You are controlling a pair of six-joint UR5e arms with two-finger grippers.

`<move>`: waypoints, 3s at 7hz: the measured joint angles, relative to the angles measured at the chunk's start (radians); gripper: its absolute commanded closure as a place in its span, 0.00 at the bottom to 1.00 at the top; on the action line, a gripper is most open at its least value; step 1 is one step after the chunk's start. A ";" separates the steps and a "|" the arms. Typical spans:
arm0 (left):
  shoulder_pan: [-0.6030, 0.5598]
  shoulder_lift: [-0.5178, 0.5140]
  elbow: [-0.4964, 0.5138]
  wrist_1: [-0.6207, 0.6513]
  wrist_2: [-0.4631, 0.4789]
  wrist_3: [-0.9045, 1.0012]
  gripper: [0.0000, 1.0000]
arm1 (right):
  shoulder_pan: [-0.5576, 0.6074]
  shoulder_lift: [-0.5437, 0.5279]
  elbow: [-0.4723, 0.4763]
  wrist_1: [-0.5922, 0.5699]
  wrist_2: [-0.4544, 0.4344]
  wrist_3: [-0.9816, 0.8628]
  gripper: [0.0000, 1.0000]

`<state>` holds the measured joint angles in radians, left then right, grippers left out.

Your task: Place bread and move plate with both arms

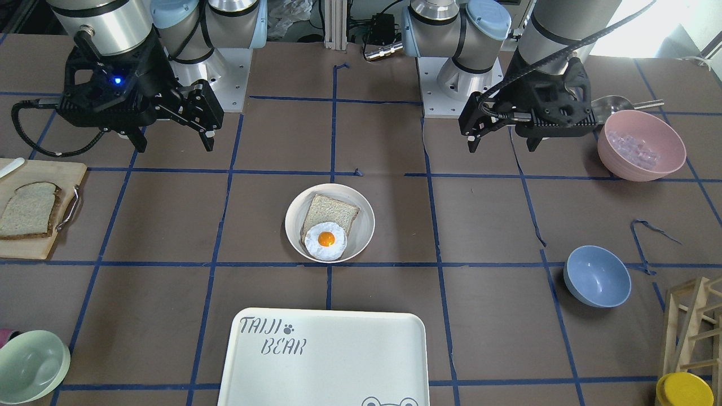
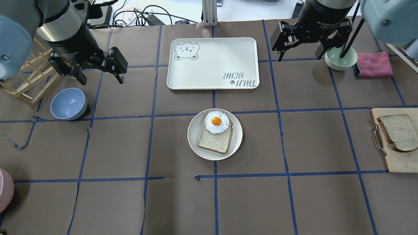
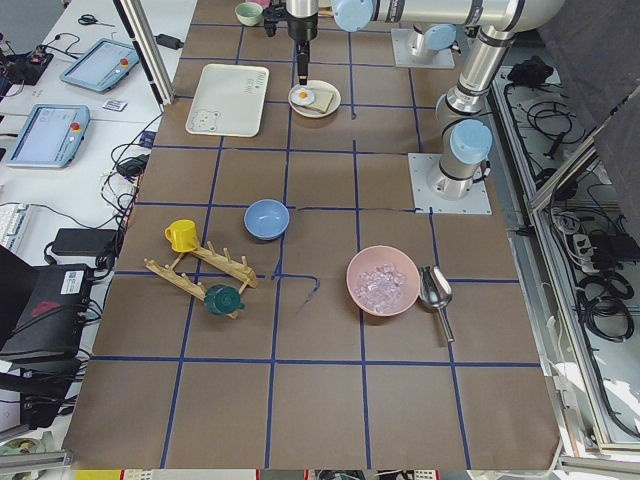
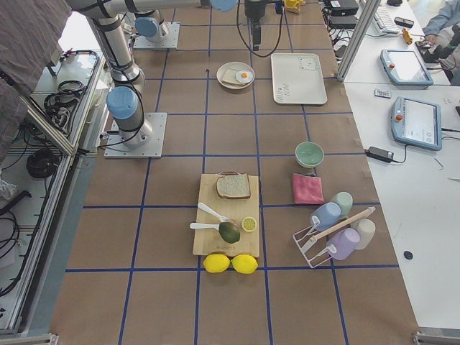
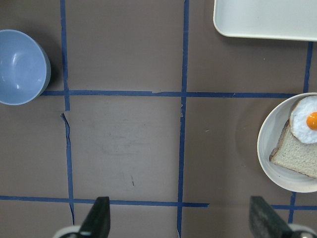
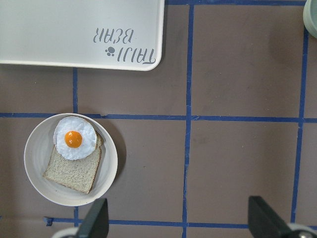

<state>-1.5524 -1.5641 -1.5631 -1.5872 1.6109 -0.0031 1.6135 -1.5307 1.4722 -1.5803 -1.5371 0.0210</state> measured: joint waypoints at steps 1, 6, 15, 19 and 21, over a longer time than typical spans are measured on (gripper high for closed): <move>0.000 0.000 0.000 -0.002 0.000 0.000 0.00 | 0.000 0.006 0.001 -0.004 0.001 -0.004 0.00; -0.001 0.000 -0.018 -0.007 0.002 -0.001 0.00 | 0.000 0.006 -0.007 0.003 -0.070 -0.010 0.00; -0.001 0.002 -0.040 0.004 0.001 -0.001 0.00 | -0.024 0.013 0.002 0.027 -0.073 -0.016 0.00; 0.000 0.003 -0.040 0.002 0.004 -0.001 0.00 | -0.314 0.018 0.037 0.043 -0.115 -0.258 0.00; 0.000 0.003 -0.047 0.010 0.012 -0.001 0.00 | -0.529 0.036 0.088 0.006 -0.115 -0.440 0.00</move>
<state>-1.5524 -1.5608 -1.6101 -1.5777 1.6231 -0.0046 1.0844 -1.4950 1.5598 -1.5741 -1.6526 -0.4191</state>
